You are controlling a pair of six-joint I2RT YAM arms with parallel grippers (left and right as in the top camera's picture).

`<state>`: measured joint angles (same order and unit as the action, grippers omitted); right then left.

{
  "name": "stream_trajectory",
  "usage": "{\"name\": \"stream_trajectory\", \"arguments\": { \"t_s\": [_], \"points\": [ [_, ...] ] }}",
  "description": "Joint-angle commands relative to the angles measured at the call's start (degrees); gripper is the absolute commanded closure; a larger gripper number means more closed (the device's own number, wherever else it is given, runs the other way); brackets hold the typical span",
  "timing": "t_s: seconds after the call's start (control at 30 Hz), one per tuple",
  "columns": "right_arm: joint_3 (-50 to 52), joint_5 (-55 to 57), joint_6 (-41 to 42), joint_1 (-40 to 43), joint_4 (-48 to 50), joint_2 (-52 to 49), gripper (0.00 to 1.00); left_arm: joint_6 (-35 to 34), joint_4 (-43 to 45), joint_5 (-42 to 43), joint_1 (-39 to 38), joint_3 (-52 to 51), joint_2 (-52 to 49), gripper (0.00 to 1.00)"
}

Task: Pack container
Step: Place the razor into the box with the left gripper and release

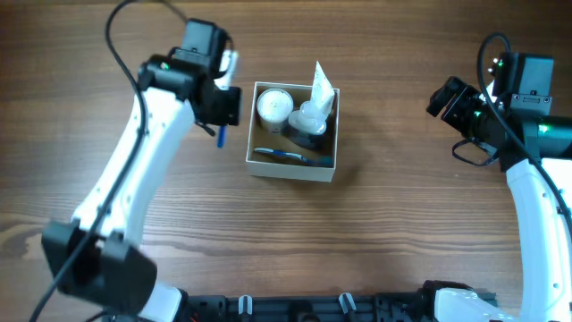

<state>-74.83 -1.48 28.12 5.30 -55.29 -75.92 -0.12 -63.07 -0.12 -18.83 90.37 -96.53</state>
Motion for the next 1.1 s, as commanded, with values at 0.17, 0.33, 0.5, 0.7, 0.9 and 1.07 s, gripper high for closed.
{"name": "stream_trajectory", "arguments": {
  "t_s": [0.17,0.33,0.5,0.7,0.9,1.07],
  "points": [
    [-1.0,-0.6,0.5,0.1,0.0,-0.6,0.0,25.8,2.1,0.7,-10.2,-0.4,-0.8,0.96],
    [-1.0,-0.5,0.5,0.1,0.0,-0.6,0.0,39.0,2.2,3.7,-11.4,-0.5,-2.0,0.95],
    [-1.0,-0.6,0.5,0.1,0.0,-0.6,0.0,45.0,2.4,6.7,-11.4,-0.5,-5.4,0.94],
    [-1.0,-0.5,0.5,0.1,0.0,-0.6,0.0,46.4,3.7,6.8,-11.4,-0.5,-9.9,0.93],
    [-1.0,-0.5,0.5,0.1,0.0,-0.6,0.0,43.1,3.7,6.7,-11.5,-0.4,-9.4,0.8],
    [-1.0,-0.5,0.5,0.1,0.0,-0.6,0.0,41.6,2.3,7.0,-11.4,-0.4,-5.8,0.72]
  ]
}}
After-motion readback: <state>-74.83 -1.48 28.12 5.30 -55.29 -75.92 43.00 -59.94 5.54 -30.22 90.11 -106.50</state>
